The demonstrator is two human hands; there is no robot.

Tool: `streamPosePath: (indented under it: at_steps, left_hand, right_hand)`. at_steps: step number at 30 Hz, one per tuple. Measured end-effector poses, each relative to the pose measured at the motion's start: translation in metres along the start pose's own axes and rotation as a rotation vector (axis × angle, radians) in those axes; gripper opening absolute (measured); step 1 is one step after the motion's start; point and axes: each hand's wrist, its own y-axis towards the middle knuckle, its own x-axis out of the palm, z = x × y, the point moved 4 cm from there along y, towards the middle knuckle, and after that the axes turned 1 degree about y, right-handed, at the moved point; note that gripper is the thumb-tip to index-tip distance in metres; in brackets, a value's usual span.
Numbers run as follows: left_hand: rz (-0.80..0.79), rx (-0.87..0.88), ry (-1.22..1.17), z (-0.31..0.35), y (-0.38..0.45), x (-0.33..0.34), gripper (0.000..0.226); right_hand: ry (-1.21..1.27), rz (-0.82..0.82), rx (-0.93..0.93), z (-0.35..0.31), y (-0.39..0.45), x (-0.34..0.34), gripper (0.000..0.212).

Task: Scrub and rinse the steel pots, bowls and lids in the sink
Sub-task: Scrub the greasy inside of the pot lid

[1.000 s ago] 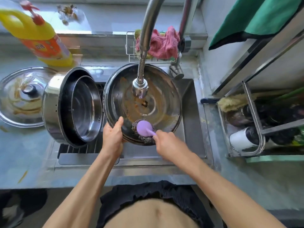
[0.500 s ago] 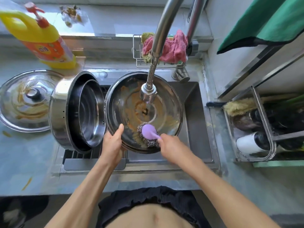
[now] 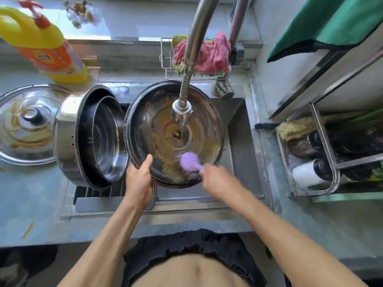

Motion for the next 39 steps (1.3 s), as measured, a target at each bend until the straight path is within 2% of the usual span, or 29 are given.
streamPosePath:
  at_steps: [2, 5, 6, 9, 10, 13, 14, 17, 18, 21, 22, 25, 26, 27, 29, 30, 33, 37, 39]
  left_hand:
    - [-0.013, 0.049, 0.019, 0.005, -0.002, 0.003, 0.015]
    - [-0.009, 0.069, 0.007, 0.006, -0.004, 0.008, 0.013]
    - [-0.013, 0.055, -0.012, 0.007, -0.007, 0.01, 0.014]
    - [-0.013, 0.048, 0.002, 0.006, -0.007, 0.006, 0.014]
    - [-0.023, 0.063, 0.026, 0.007, -0.008, 0.006, 0.013]
    - [-0.038, 0.04, 0.05, 0.006, -0.006, 0.007, 0.014]
    - [-0.038, 0.017, 0.047, 0.006, -0.007, 0.007, 0.014]
    - [-0.078, 0.015, 0.094, 0.008, -0.008, 0.003, 0.016]
    - [-0.091, 0.034, 0.133, 0.009, -0.009, 0.002, 0.017]
    - [-0.105, 0.028, 0.157, 0.013, -0.009, 0.002, 0.019]
    - [-0.105, 0.015, 0.15, 0.014, -0.007, 0.001, 0.019]
    - [-0.137, 0.017, 0.18, 0.02, -0.005, 0.005, 0.021]
    - [-0.142, 0.019, 0.188, 0.02, -0.005, 0.005, 0.022]
    - [-0.148, 0.012, 0.196, 0.02, -0.005, 0.006, 0.023]
    - [-0.147, -0.009, 0.199, 0.022, -0.005, 0.008, 0.022]
    - [-0.154, -0.02, 0.201, 0.023, -0.004, 0.007, 0.021]
    - [-0.164, -0.018, 0.23, 0.024, -0.001, 0.008, 0.021]
    - [-0.143, -0.058, 0.238, 0.016, -0.001, 0.005, 0.023]
    - [-0.134, -0.071, 0.235, 0.015, 0.001, 0.002, 0.023]
  right_hand:
    - [-0.014, 0.084, 0.079, 0.009, 0.008, -0.007, 0.026]
    - [-0.021, -0.017, -0.105, -0.016, -0.012, 0.01, 0.026]
    - [-0.026, -0.012, -0.102, -0.015, -0.012, 0.006, 0.026]
    - [-0.073, 0.08, 0.13, 0.02, 0.015, -0.021, 0.029]
    - [-0.09, 0.075, 0.126, 0.019, 0.015, -0.018, 0.029]
    - [-0.039, -0.054, -0.134, -0.023, -0.01, 0.02, 0.02]
    - [-0.008, -0.052, -0.137, -0.025, -0.008, 0.02, 0.019]
    - [0.075, 0.082, 0.076, 0.004, 0.027, -0.003, 0.025]
    - [0.073, 0.095, 0.077, 0.004, 0.029, 0.0, 0.026]
    - [0.049, 0.005, -0.123, -0.022, 0.012, 0.025, 0.024]
    - [0.062, 0.024, -0.116, -0.017, 0.018, 0.021, 0.025]
    - [0.123, 0.206, 0.133, 0.017, 0.044, -0.015, 0.028]
    - [0.11, 0.215, 0.131, 0.017, 0.043, -0.015, 0.028]
    - [0.097, 0.2, 0.053, 0.007, 0.034, -0.009, 0.027]
    - [0.056, 0.088, -0.097, -0.007, 0.016, 0.007, 0.026]
    - [0.034, 0.091, -0.07, 0.001, 0.019, 0.002, 0.025]
    - [0.052, 0.217, 0.2, 0.044, 0.044, -0.028, 0.028]
    - [0.061, 0.057, -0.025, 0.014, 0.025, 0.006, 0.027]
    - [0.102, 0.154, 0.117, 0.037, 0.043, -0.016, 0.029]
